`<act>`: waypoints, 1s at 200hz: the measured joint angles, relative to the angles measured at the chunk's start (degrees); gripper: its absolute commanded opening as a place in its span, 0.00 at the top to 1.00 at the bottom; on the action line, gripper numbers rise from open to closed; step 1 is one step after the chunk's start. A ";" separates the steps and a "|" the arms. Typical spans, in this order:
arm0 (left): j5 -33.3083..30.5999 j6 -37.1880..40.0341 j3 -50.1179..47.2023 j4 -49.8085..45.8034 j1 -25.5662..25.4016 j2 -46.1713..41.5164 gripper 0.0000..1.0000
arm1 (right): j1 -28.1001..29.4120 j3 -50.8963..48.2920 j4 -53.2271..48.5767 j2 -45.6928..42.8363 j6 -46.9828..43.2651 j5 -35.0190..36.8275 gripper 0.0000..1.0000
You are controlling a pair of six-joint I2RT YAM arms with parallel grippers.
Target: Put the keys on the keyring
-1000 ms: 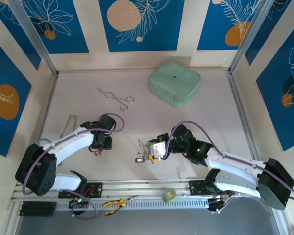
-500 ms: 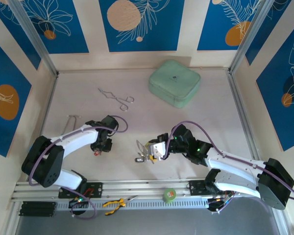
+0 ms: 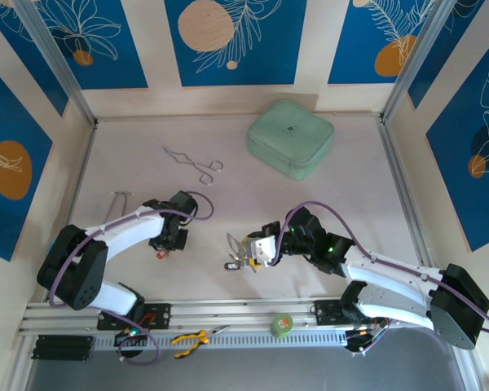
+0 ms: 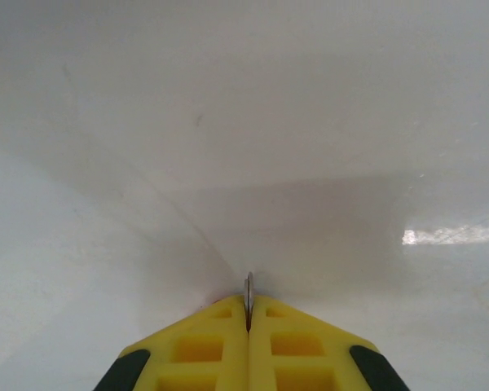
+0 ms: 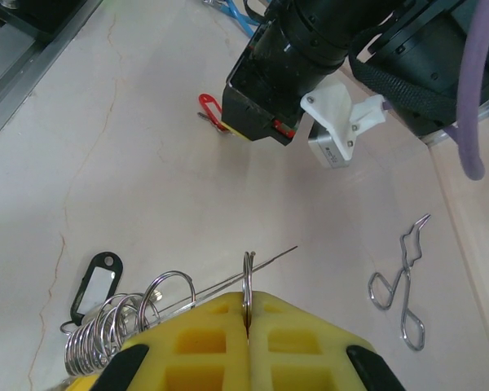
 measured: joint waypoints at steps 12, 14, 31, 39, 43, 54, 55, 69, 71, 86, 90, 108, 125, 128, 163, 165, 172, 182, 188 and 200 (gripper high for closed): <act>0.09 0.79 0.02 0.57 -0.39 -2.08 1.00 | 0.00 0.00 0.00 0.00 0.28 0.00 1.00; 0.13 0.94 0.02 0.70 -0.48 -2.54 1.00 | 0.00 0.00 0.00 0.00 0.26 0.00 1.00; 2.32 2.84 0.02 3.08 -1.11 -6.43 1.00 | -0.02 0.00 0.00 0.00 0.72 0.00 1.00; 3.93 3.54 0.02 4.48 -1.29 -7.74 1.00 | -0.02 0.00 0.00 0.00 0.90 0.00 1.00; 4.76 3.91 0.02 5.05 -1.31 -8.13 1.00 | -0.02 0.00 0.00 0.00 0.94 0.00 1.00; 7.98 4.81 0.07 6.93 -1.40 -8.46 1.00 | -0.02 0.00 0.00 0.00 1.14 0.00 1.00; 8.17 4.85 0.09 7.02 -1.40 -8.41 1.00 | -0.02 0.00 0.00 0.00 1.11 0.00 1.00; 12.37 4.90 0.15 8.61 -1.40 -6.91 1.00 | -0.02 0.00 -0.04 -0.09 1.36 0.02 1.00; 12.96 4.90 0.15 8.83 -1.40 -6.51 1.00 | -0.02 0.00 -0.07 -0.11 1.44 0.00 1.00; 16.52 4.87 0.61 9.44 -1.40 -3.28 1.00 | -0.02 0.00 -0.37 -0.59 1.55 0.02 1.00; 17.40 4.83 0.85 9.44 -1.40 -2.08 1.00 | -0.02 0.00 -0.42 -0.68 1.55 0.02 1.00; 20.24 4.26 1.88 9.42 -1.40 2.05 1.00 | -0.02 0.00 -0.46 -0.83 1.57 0.02 1.00; 22.05 3.21 2.84 9.49 -1.42 4.70 1.00 | -0.02 0.00 -0.48 -0.83 1.55 0.02 1.00; 22.27 3.10 2.97 9.53 -1.42 4.94 1.00 | -0.02 0.00 -0.48 -0.83 1.55 0.02 1.00; 23.06 1.57 3.91 10.12 -1.46 5.68 0.99 | -0.02 0.00 -0.66 -0.85 1.55 0.02 1.00; 23.06 1.46 3.96 10.14 -1.46 5.73 0.99 | -0.02 0.00 -0.68 -0.85 1.55 0.02 1.00; 23.04 1.29 3.98 10.25 -1.46 5.86 0.98 | -0.02 0.00 -0.68 -0.85 1.55 0.02 1.00; 23.04 1.07 3.98 10.27 -1.46 6.16 0.96 | -0.02 0.00 -0.68 -0.85 1.55 0.02 1.00; 23.04 0.81 4.02 10.25 -1.46 6.38 0.94 | -0.02 0.00 -0.70 -0.85 1.55 0.00 1.00; 23.04 0.26 4.13 10.34 -1.46 6.49 0.88 | -0.02 0.00 -0.72 -0.85 1.55 0.02 1.00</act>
